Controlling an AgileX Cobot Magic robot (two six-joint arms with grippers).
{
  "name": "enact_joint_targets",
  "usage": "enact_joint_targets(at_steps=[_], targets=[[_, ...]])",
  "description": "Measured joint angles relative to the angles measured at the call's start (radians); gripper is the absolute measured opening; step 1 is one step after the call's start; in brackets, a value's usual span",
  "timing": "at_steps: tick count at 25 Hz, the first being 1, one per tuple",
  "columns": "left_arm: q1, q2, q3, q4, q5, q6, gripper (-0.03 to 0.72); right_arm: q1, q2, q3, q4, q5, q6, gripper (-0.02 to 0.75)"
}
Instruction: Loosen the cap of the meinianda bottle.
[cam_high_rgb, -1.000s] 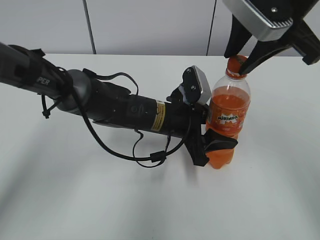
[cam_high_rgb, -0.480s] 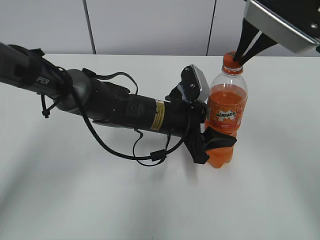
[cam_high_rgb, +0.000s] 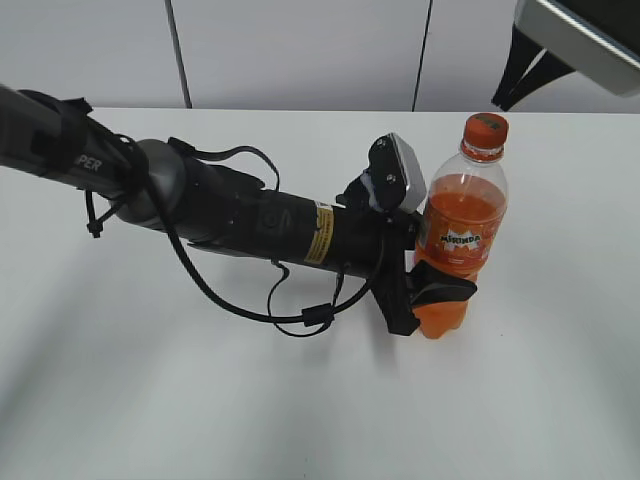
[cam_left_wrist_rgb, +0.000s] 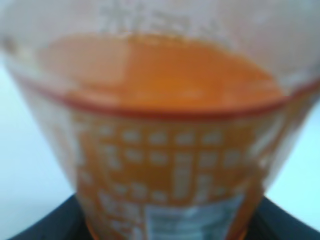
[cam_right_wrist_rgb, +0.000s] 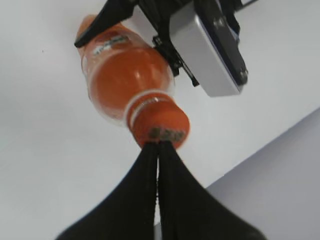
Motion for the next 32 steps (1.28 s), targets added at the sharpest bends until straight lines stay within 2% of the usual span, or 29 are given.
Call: enact_joint_targets(at_steps=[4, 7, 10, 14, 16, 17, 21, 22, 24, 28, 32], targets=[[-0.002, 0.0, 0.0, 0.005, 0.0, 0.007, 0.389, 0.0, -0.086, 0.006, 0.016, -0.003, 0.182, -0.015], [-0.002, 0.0, 0.0, 0.005, -0.001, 0.007, 0.389, 0.0, -0.146, 0.006, 0.06, -0.003, 0.437, -0.015], [-0.002, 0.0, 0.0, 0.005, -0.001, 0.007, 0.388, 0.0, -0.187, 0.006, 0.104, -0.003, 0.832, -0.012], [-0.002, 0.0, 0.0, 0.005, -0.001, 0.007, 0.388, 0.0, -0.201, 0.006, 0.129, -0.002, 1.528, 0.01], [-0.002, 0.0, 0.0, 0.005, -0.001, 0.007, 0.388, 0.0, -0.201, 0.008, 0.112, -0.002, 1.792, 0.077], [-0.002, 0.0, 0.0, 0.005, -0.001, 0.007, 0.388, 0.0, -0.201, 0.008, 0.1, -0.002, 1.885, 0.144], [-0.002, 0.0, 0.0, 0.005, -0.001, 0.007, 0.388, 0.0, -0.201, 0.008, 0.073, -0.001, 2.096, 0.506], [-0.002, 0.0, 0.0, 0.005, -0.001, 0.007, 0.388, 0.0, -0.201, 0.009, 0.073, -0.001, 2.137, 0.557], [-0.002, 0.0, 0.0, 0.005, -0.001, 0.007, 0.388, 0.0, -0.201, 0.012, 0.072, -0.001, 2.186, 0.571], [-0.002, 0.0, 0.0, 0.005, -0.001, 0.007, 0.388, 0.0, -0.184, 0.04, 0.072, -0.001, 2.211, 0.508], [-0.002, 0.0, 0.0, 0.005, -0.002, 0.007, 0.388, 0.0, -0.134, 0.047, 0.072, -0.001, 2.21, 0.496]])
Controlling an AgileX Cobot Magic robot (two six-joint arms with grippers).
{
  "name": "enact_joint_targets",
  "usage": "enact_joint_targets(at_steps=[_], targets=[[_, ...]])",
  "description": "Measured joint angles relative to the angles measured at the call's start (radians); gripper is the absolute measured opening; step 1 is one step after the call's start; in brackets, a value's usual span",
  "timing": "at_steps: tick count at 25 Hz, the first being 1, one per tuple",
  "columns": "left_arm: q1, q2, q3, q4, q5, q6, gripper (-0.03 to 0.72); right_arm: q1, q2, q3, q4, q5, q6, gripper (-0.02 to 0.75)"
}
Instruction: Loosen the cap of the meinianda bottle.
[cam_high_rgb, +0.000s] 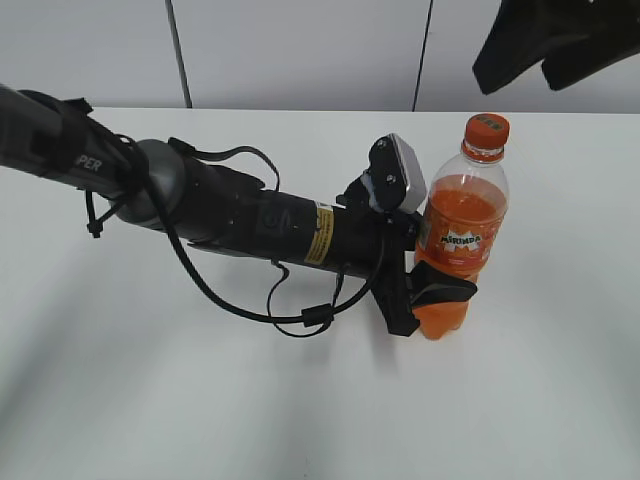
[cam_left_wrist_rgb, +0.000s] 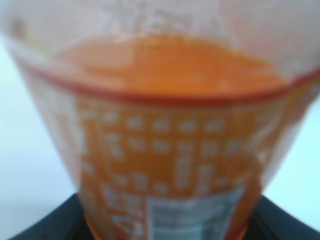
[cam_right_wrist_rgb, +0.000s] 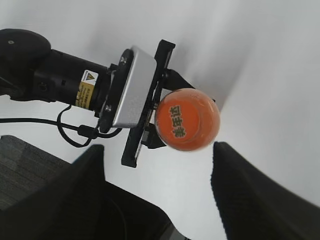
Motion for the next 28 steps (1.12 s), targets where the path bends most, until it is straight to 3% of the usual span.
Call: enact_joint_targets(at_steps=[17, 28], targets=[[0.0, 0.0, 0.0, 0.0, 0.0, 0.0, 0.387, 0.0, 0.16, 0.001, -0.015, -0.001, -0.003, 0.491], [0.0, 0.0, 0.0, 0.0, 0.0, 0.0, 0.387, 0.0, 0.168, 0.001, -0.014, -0.006, -0.003, 0.426]])
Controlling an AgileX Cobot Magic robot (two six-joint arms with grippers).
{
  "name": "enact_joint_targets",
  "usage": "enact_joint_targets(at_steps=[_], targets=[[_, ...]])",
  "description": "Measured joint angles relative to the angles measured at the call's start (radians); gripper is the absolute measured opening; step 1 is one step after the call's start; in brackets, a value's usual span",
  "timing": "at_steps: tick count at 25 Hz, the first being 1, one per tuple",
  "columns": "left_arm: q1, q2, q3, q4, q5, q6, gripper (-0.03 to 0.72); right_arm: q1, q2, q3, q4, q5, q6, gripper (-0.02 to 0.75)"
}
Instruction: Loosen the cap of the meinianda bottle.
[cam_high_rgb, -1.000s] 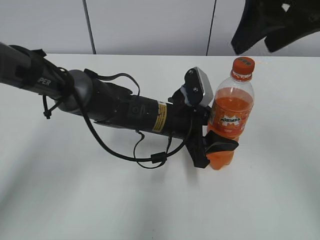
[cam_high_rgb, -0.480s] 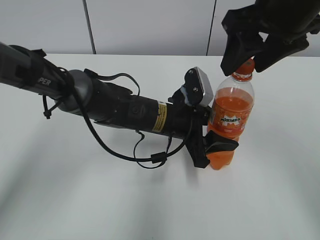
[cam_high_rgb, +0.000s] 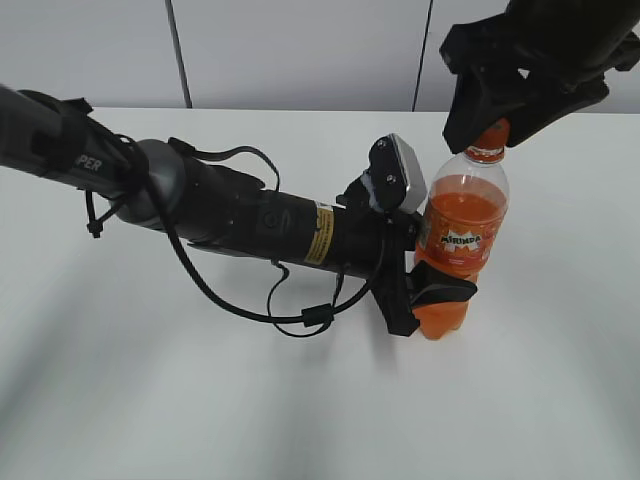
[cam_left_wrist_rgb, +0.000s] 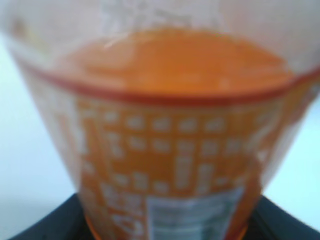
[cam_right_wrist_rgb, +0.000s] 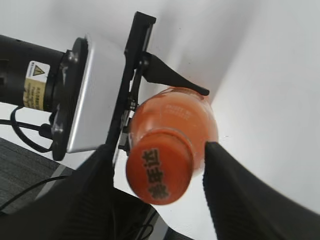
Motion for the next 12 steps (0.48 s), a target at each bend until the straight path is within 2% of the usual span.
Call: enact_joint_targets(at_steps=[2, 5, 12], targets=[[0.0, 0.0, 0.0, 0.0, 0.0, 0.0, 0.387, 0.0, 0.001, 0.0, 0.013, -0.002, 0.0, 0.399], [0.0, 0.0, 0.0, 0.004, -0.002, 0.0, 0.387, 0.0, 0.001, 0.0, 0.004, 0.0, -0.004, 0.287], [0.0, 0.0, 0.0, 0.004, -0.002, 0.0, 0.387, -0.001, 0.001, 0.0, 0.003, 0.002, -0.11, 0.279]])
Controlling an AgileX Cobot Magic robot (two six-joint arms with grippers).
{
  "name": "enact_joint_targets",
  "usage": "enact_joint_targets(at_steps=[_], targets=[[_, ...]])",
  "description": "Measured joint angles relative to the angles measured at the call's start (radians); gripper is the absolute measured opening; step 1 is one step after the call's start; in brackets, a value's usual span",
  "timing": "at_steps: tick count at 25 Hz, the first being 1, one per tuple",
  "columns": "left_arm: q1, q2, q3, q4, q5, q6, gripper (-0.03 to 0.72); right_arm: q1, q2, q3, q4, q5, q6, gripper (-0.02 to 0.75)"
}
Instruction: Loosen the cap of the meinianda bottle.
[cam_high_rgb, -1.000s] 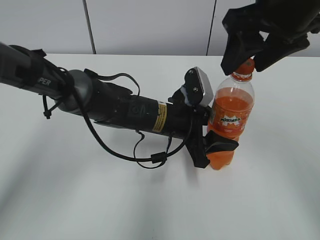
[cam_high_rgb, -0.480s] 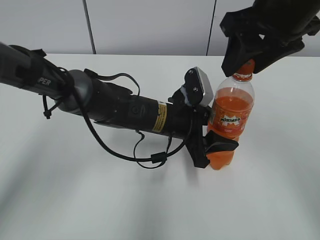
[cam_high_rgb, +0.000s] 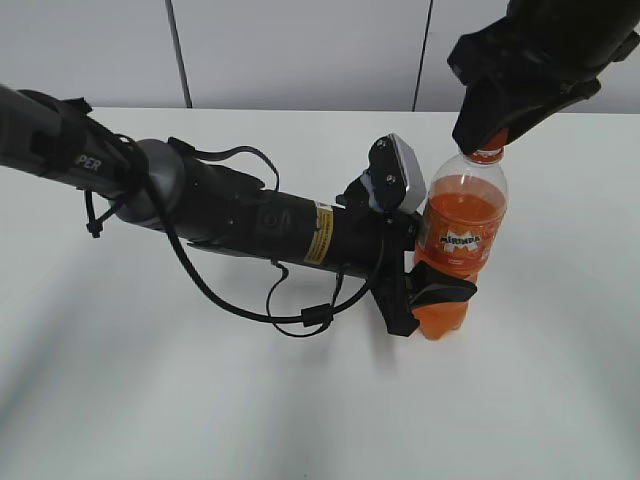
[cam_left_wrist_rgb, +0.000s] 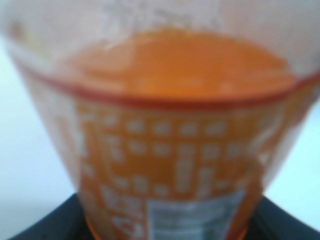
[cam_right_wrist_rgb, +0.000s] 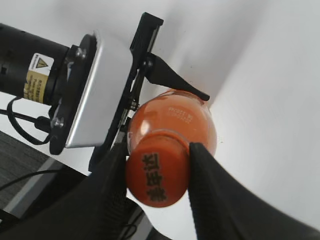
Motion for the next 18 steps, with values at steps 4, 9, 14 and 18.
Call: enact_joint_targets(at_steps=[4, 9, 14, 18], targets=[[0.0, 0.0, 0.0, -0.001, 0.001, 0.0, 0.387, 0.0, 0.0, 0.0, 0.0, -0.001, -0.305, 0.279], [0.0, 0.0, 0.0, -0.001, 0.001, 0.0, 0.387, 0.0, 0.0, 0.0, -0.007, 0.0, -0.829, 0.279], [0.0, 0.0, 0.0, -0.002, 0.002, 0.0, 0.387, 0.0, 0.0, 0.0, -0.011, 0.001, -1.168, 0.279], [0.0, 0.0, 0.0, -0.002, 0.002, 0.0, 0.387, 0.0, 0.0, 0.0, -0.011, 0.001, -1.368, 0.279]])
